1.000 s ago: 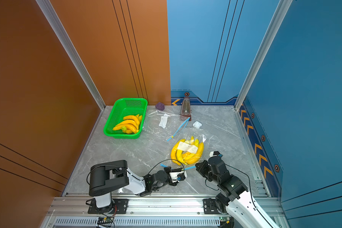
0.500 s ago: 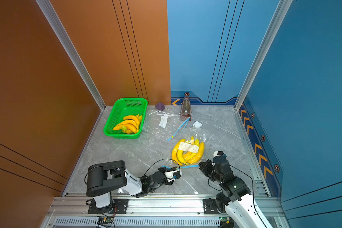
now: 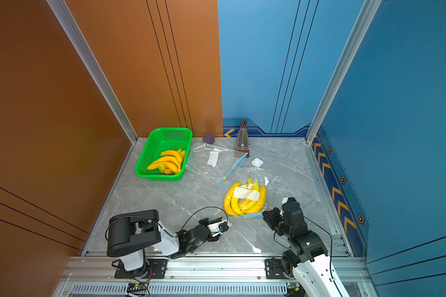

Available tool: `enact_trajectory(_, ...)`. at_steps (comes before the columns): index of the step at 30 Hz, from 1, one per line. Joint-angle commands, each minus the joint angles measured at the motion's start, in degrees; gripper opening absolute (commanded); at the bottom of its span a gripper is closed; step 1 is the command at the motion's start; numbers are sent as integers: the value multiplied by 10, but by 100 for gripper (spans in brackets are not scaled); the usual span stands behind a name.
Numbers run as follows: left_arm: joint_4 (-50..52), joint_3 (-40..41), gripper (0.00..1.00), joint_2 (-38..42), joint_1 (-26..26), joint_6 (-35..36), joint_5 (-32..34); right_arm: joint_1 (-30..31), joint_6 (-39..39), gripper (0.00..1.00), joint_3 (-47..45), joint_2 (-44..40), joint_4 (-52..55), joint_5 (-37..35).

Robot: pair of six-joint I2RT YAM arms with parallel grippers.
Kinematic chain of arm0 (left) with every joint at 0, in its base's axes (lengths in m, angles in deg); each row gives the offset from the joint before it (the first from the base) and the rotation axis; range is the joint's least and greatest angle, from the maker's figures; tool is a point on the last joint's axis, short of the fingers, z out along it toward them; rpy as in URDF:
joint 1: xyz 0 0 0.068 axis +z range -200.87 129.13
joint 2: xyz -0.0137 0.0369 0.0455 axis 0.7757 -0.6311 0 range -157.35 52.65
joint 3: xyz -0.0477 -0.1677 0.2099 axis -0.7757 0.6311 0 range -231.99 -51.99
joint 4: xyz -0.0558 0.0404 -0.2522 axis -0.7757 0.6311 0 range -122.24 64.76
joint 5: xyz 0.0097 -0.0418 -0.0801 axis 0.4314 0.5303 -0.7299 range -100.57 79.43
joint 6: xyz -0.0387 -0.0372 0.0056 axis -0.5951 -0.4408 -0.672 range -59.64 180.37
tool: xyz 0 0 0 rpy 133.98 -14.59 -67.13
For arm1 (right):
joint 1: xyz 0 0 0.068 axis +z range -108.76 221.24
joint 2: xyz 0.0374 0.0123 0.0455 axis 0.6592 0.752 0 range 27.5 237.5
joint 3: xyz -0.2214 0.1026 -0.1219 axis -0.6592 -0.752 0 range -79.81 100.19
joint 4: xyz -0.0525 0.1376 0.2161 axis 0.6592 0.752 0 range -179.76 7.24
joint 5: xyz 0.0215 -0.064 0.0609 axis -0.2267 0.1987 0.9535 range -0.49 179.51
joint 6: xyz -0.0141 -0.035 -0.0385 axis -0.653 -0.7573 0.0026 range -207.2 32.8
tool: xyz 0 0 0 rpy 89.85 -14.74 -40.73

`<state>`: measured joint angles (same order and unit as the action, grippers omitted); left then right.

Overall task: Open the zip-top bag and take out the banana
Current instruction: Unzip the zipper on the zipper food storage bag, then open the zipper of the food storage bag at the center of the board.

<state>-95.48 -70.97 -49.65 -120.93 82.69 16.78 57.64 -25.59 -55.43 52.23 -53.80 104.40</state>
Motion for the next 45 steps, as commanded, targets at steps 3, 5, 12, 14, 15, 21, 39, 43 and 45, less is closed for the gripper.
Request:
enact_trajectory(3,37,22,5,7,10,-21,45,-30,-29,0,21,-7,23,-16)
enact_trajectory(5,37,24,5,8,10,-23,47,-41,-34,0,21,-7,28,-15)
enact_trajectory(12,37,29,6,8,10,-24,52,-66,-44,0,17,-8,35,-3)
enact_trajectory(14,37,30,6,8,11,-24,52,-70,-45,0,15,-10,36,-1)
enact_trajectory(15,38,29,6,8,11,-24,52,-72,-46,0,14,-11,37,0)
enact_trajectory(21,37,32,7,10,11,-25,50,-85,-50,0,7,-16,41,3)
enact_trajectory(39,51,5,77,136,-16,-29,-123,-95,-99,1,-38,-19,49,23)
enact_trajectory(43,118,-42,77,129,-9,-24,-149,-95,-106,30,-52,-14,66,-3)
enact_trajectory(45,120,-50,75,128,5,-30,-165,-95,-112,42,-48,-18,79,-19)
